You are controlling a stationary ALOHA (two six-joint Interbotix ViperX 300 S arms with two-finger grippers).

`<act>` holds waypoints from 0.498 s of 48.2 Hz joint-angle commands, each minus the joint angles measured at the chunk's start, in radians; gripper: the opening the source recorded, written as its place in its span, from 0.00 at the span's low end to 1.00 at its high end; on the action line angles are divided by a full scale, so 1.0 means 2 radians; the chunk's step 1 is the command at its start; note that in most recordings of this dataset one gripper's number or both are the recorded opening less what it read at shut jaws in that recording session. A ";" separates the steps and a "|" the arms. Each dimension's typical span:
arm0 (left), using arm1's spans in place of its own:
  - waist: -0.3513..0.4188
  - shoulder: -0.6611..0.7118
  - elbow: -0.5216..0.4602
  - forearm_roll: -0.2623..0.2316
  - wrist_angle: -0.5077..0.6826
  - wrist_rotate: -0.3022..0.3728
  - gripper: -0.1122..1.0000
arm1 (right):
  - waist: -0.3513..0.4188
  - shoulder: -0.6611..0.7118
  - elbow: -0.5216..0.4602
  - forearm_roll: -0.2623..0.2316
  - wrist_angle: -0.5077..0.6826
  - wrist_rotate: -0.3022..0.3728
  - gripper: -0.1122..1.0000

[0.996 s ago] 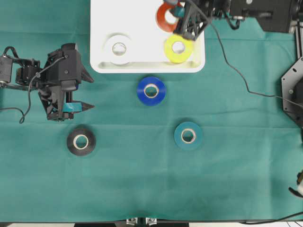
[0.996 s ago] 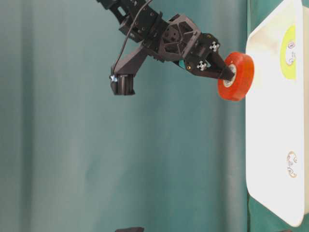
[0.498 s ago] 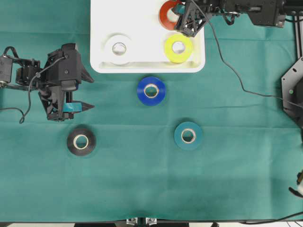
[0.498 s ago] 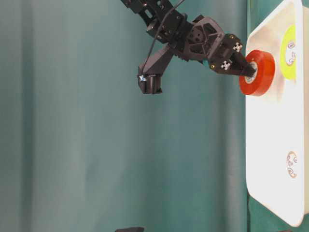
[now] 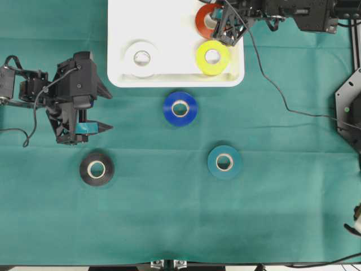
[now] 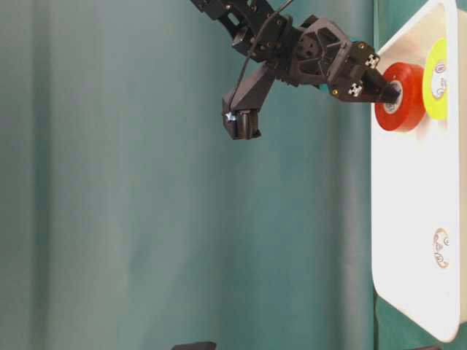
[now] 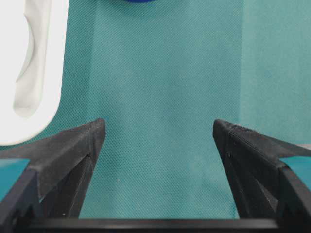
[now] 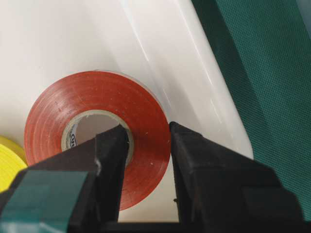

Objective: Put the tape alternately from left to right into the white case.
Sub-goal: 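Grip the red-orange roll and carry it into the tray above the yellow roll, then open the right gripper and lift it away from the red-orange roll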

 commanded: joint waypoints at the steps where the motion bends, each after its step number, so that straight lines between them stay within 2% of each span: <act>1: -0.002 -0.004 -0.012 -0.001 -0.003 0.001 0.65 | -0.002 -0.007 -0.005 -0.002 0.002 0.000 0.34; 15: -0.002 -0.004 -0.013 -0.001 -0.002 0.001 0.65 | -0.002 -0.007 -0.005 -0.001 0.002 0.001 0.36; 24: -0.002 -0.004 -0.013 -0.001 -0.002 0.000 0.65 | -0.002 -0.014 -0.005 -0.001 0.002 0.000 0.81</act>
